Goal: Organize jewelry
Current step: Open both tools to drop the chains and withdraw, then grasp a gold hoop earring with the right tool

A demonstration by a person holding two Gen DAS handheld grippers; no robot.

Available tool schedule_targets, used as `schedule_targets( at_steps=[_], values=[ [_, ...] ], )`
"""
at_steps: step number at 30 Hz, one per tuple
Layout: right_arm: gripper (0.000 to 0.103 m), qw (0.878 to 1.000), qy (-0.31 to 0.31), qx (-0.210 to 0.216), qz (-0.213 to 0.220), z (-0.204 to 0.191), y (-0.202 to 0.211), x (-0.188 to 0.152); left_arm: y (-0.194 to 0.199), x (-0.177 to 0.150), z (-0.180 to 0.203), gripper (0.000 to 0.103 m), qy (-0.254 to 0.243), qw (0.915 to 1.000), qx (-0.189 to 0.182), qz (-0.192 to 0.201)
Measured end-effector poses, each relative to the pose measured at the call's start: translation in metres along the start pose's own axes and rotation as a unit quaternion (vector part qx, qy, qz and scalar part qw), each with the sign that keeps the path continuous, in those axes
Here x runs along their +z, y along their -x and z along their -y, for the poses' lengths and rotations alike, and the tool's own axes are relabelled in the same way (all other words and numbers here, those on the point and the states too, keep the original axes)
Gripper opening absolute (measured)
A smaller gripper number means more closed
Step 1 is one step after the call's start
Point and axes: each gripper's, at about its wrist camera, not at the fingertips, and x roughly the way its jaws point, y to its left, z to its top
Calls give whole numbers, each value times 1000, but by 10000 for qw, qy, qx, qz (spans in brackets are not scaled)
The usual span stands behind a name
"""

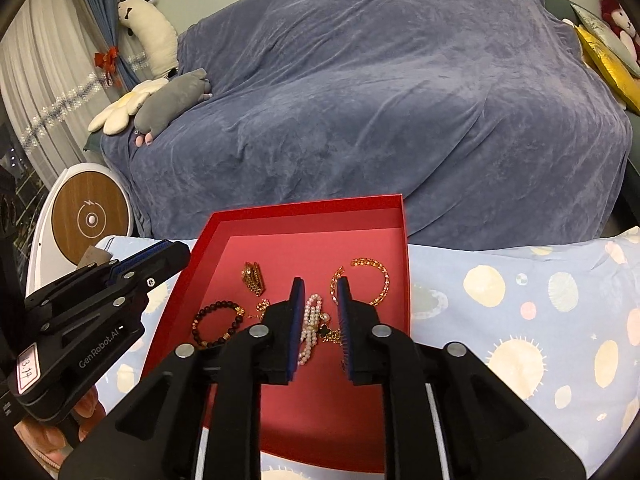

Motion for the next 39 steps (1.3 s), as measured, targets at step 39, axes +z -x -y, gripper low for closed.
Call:
schedule_targets(
  at_steps=[39],
  values=[
    [37, 9964, -161, -696, -462, 34, 32, -144, 69, -183, -4, 58, -6, 9975, 239, -666]
  ],
)
